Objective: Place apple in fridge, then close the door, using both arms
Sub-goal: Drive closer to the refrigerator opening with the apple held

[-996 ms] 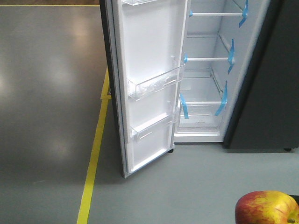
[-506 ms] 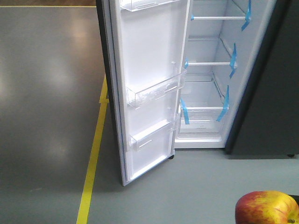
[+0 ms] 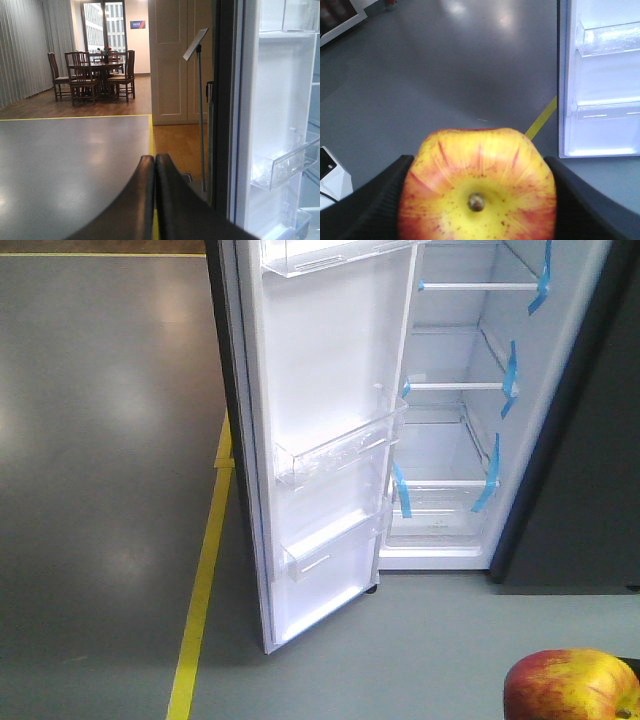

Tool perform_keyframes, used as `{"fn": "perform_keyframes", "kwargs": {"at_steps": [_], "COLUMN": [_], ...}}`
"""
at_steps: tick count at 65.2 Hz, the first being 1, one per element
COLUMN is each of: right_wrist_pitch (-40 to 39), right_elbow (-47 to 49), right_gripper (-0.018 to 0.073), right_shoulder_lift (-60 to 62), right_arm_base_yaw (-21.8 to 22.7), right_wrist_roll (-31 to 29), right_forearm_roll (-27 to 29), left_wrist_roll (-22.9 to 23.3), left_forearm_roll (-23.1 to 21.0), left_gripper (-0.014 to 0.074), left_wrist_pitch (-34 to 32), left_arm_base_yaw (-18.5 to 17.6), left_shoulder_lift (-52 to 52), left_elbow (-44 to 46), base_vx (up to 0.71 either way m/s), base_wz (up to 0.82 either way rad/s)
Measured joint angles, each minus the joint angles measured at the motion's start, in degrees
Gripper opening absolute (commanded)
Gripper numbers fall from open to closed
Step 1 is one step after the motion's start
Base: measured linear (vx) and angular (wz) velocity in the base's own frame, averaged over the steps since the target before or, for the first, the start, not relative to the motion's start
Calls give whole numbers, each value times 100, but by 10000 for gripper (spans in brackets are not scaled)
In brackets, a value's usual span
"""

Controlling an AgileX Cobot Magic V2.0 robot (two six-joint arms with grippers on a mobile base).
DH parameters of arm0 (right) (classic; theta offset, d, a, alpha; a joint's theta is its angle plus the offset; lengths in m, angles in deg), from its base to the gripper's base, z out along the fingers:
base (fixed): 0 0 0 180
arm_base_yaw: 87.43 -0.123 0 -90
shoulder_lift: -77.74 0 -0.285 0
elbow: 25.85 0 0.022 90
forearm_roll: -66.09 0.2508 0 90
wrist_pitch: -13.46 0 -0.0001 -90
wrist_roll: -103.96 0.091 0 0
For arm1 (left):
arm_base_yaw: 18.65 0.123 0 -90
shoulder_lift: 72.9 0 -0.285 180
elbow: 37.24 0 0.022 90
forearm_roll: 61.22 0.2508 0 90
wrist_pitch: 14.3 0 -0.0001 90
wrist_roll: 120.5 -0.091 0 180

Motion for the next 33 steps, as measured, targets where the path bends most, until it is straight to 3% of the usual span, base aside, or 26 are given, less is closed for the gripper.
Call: {"fn": "perform_keyframes", "kwargs": {"at_steps": [33], "right_wrist_pitch": [0], "right_elbow": [0], "right_gripper": [336], "right_shoulder_lift": [0], "right_arm_base_yaw": [0], "right_wrist_roll": [0], "right_forearm_roll": [5], "left_wrist_roll": [0], "left_forearm_roll": [0], "left_gripper": [-6], "left_wrist_pitch": [0], "left_arm_base_yaw": [0], "left_shoulder_lift": [0], "left_elbow": [0], "base_vx": [8], "base_wz": [3]}}
